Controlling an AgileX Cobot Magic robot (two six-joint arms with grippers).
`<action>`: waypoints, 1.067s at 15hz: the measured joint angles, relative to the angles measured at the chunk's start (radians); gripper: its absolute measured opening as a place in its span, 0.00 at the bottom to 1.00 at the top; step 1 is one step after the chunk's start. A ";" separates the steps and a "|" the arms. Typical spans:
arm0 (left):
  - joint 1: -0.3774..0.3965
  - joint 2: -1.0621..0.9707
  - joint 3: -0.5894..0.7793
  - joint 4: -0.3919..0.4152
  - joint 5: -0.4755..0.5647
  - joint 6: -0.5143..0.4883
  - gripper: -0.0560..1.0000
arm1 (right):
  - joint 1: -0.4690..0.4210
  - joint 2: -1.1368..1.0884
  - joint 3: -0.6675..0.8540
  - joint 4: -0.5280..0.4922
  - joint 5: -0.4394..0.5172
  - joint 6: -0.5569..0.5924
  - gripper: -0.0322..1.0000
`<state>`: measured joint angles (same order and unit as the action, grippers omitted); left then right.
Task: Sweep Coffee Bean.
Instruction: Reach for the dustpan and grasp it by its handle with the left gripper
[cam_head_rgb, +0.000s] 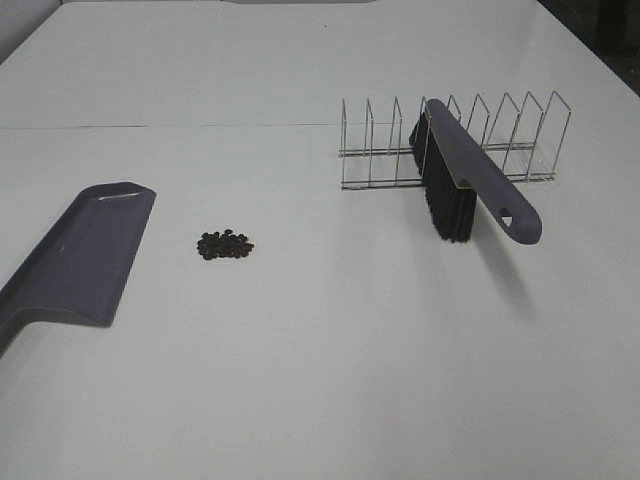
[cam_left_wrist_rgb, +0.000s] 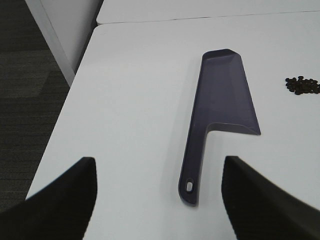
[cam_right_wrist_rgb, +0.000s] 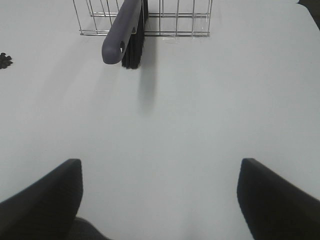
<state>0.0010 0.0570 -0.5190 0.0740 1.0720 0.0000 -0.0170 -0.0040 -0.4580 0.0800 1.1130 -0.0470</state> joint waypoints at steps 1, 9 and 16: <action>0.000 0.000 0.000 0.000 0.000 0.000 0.67 | 0.000 0.000 0.000 0.000 0.000 0.000 0.72; 0.000 0.000 0.000 0.000 0.000 0.000 0.67 | 0.000 0.000 0.000 0.002 0.000 0.000 0.72; 0.000 0.000 0.000 0.000 0.000 0.000 0.67 | 0.000 0.000 0.000 0.002 0.000 0.000 0.72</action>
<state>0.0010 0.0570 -0.5190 0.0740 1.0720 0.0000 -0.0170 -0.0040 -0.4580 0.0820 1.1130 -0.0470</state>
